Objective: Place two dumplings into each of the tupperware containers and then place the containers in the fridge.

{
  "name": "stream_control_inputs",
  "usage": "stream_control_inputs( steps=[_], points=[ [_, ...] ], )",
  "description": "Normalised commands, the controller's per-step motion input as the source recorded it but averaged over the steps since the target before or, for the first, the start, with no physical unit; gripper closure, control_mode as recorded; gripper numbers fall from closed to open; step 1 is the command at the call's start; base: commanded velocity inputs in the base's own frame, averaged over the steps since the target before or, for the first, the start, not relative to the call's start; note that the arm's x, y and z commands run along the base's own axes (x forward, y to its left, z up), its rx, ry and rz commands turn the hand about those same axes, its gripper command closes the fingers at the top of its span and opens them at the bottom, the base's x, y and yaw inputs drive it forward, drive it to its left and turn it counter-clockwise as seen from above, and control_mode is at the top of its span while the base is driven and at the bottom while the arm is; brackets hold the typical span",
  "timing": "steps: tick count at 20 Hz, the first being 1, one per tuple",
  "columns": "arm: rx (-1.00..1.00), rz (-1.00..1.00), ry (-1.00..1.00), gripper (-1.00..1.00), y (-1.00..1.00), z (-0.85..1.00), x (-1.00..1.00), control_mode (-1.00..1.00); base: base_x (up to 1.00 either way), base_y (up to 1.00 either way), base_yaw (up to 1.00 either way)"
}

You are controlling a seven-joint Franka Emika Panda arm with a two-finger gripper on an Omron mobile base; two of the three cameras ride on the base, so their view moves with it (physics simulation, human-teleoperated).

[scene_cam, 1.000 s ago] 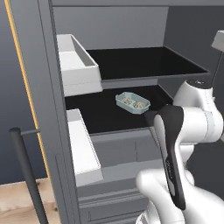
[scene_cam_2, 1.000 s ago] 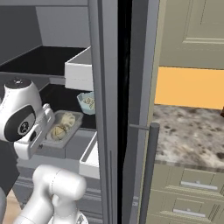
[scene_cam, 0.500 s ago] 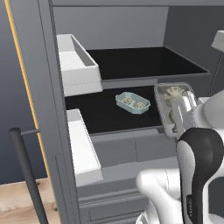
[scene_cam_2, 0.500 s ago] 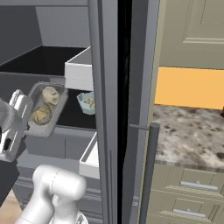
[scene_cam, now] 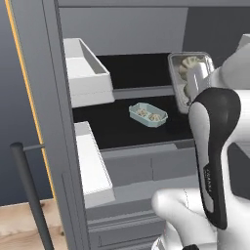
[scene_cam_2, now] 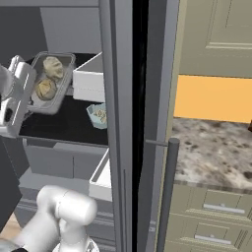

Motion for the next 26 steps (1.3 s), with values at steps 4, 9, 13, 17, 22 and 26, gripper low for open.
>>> stream_control_inputs(
  steps=[4, 9, 13, 17, 22, 26],
  points=[
    [0.00, 0.00, 0.06, 1.00, 0.00, 0.30, 1.00, -1.00, 0.00, 0.00, 0.00],
    [0.00, 0.00, 0.13, 1.00, 0.00, 0.00, 1.00, -1.00, 0.00, 0.00, 0.00],
    [0.00, 0.00, 0.04, 1.00, 0.00, -0.01, 1.00, -1.00, 0.00, 0.00, 0.00],
    [0.00, 0.00, 0.00, 1.00, 0.00, -0.18, 1.00, -1.00, 0.00, 0.00, 0.00],
    [-0.01, 0.00, -0.10, 1.00, -0.01, -0.11, 0.30, -1.00, 0.00, 0.00, 0.00],
    [-0.02, 0.00, -0.05, 1.00, 0.05, -0.53, 0.18, -1.00, 0.00, 0.00, 0.00]
  ],
)
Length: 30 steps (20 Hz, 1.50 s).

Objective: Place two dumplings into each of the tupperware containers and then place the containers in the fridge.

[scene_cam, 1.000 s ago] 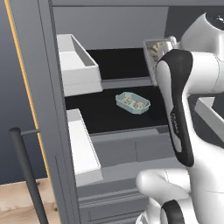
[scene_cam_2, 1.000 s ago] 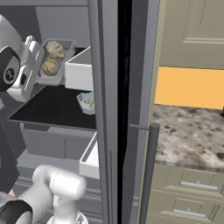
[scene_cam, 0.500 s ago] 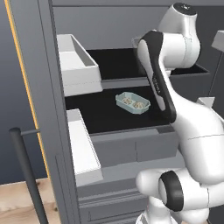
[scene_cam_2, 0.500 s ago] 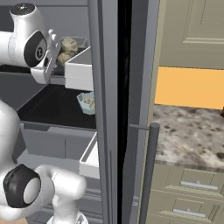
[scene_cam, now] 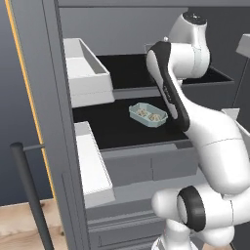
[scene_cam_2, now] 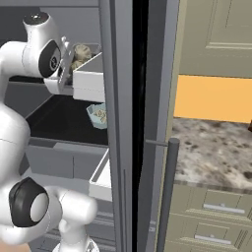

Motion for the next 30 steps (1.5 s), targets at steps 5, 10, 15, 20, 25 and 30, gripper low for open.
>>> stream_control_inputs(
  steps=[5, 10, 15, 20, 25, 30],
  points=[
    [-0.01, 0.00, 0.00, 1.00, 0.10, -0.18, 0.22, -1.00, 0.00, 0.00, 0.00],
    [0.00, -0.01, 0.00, 1.00, 0.06, -0.05, 0.58, -1.00, 0.00, 0.00, 0.00],
    [0.00, -0.01, 0.00, 1.00, 0.02, -0.10, 0.58, -1.00, 0.00, 0.00, 0.00],
    [0.00, 0.00, 0.00, -1.00, 0.00, 0.00, 0.13, -1.00, 0.00, 0.00, 0.00],
    [0.00, 0.00, -0.11, -1.00, 0.00, 0.00, 0.01, -1.00, 0.00, 0.00, 0.00],
    [0.00, 0.00, -0.25, -1.00, 0.00, 0.01, -0.12, -1.00, 0.00, 0.00, 0.00]
  ],
)
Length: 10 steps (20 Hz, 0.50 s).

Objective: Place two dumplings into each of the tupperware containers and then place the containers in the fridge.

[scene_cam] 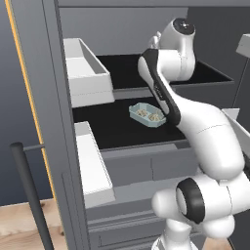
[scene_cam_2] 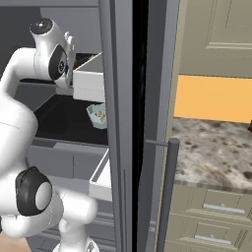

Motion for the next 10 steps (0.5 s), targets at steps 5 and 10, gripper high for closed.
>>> stream_control_inputs(
  steps=[5, 10],
  points=[
    [0.00, 0.00, -0.11, -1.00, 0.00, 0.01, -0.84, -1.00, 0.00, 0.00, 0.00],
    [-0.01, 0.00, 0.04, -1.00, 0.00, 0.03, -1.00, -1.00, 0.00, 0.00, 0.00]
  ],
)
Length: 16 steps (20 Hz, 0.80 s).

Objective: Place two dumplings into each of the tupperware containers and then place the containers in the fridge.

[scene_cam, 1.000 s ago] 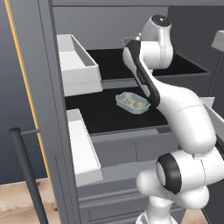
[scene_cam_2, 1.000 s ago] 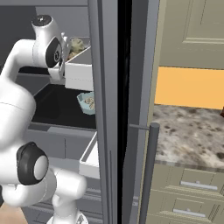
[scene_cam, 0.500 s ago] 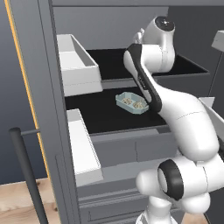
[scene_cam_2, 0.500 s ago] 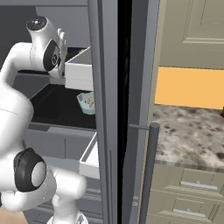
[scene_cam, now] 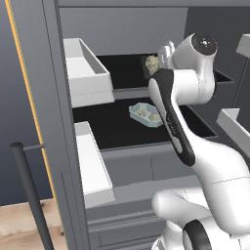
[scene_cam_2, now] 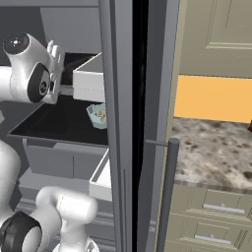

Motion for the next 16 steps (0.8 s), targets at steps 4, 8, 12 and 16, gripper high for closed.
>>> stream_control_inputs(
  steps=[4, 8, 12, 16],
  points=[
    [0.00, 0.00, 0.10, -1.00, 0.00, 0.05, -1.00, -1.00, 0.00, 0.00, 0.00],
    [0.00, 0.00, 0.08, -1.00, -0.01, 0.08, -1.00, -1.00, 0.00, 0.00, 0.00],
    [0.00, -0.01, 0.05, -1.00, -0.14, 0.01, -0.98, -1.00, 0.00, 0.00, 0.00],
    [0.00, -0.03, 0.01, -1.00, -0.08, -0.04, -0.89, -1.00, 0.00, 0.00, 0.00]
  ],
)
